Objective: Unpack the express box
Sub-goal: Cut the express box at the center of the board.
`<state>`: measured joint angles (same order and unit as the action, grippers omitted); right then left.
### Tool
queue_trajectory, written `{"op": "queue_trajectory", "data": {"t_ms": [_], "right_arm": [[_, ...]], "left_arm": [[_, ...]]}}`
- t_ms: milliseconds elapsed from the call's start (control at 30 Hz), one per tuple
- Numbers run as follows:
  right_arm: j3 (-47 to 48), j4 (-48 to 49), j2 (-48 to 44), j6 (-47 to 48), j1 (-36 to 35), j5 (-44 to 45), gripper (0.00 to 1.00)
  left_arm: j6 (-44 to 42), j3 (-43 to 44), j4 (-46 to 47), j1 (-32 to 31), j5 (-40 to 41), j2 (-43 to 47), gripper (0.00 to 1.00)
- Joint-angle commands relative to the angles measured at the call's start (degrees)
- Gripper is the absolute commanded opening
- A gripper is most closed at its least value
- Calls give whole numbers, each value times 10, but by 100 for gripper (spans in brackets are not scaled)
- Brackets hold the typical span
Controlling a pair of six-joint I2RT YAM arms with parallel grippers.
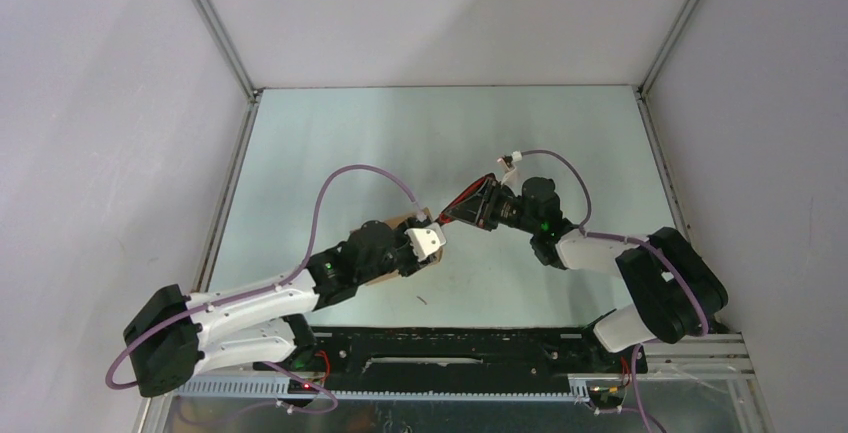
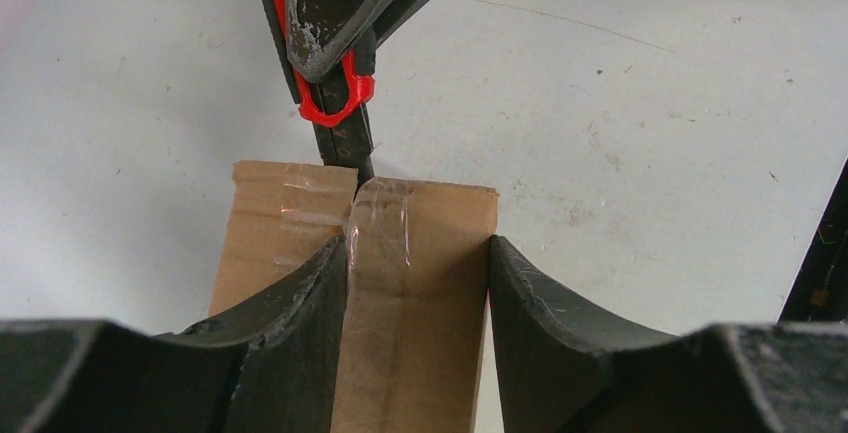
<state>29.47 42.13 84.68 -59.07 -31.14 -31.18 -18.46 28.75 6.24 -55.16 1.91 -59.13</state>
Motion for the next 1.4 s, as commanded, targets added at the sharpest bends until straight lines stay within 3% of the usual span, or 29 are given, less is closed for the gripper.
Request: {"op": "queue_trajectory", "data": {"t_ms": [0, 367, 633, 900, 1367], "right_arm": [[-10, -32, 9, 25, -7, -95, 0], [-23, 7, 19, 13, 56, -148, 0], [-29, -33, 14, 33, 9, -136, 0], [-44, 6, 30, 15, -34, -127, 0], [-59, 22, 33, 27, 67, -198, 0]], "left_arm": [[-20, -21, 107, 14, 88, 23, 0], [-14, -48, 87, 19, 84, 66, 0], [-31, -56, 157, 19, 139, 40, 0], [-40, -50, 197, 19, 143, 19, 0], [-24, -76, 124, 19, 94, 105, 0]]}}
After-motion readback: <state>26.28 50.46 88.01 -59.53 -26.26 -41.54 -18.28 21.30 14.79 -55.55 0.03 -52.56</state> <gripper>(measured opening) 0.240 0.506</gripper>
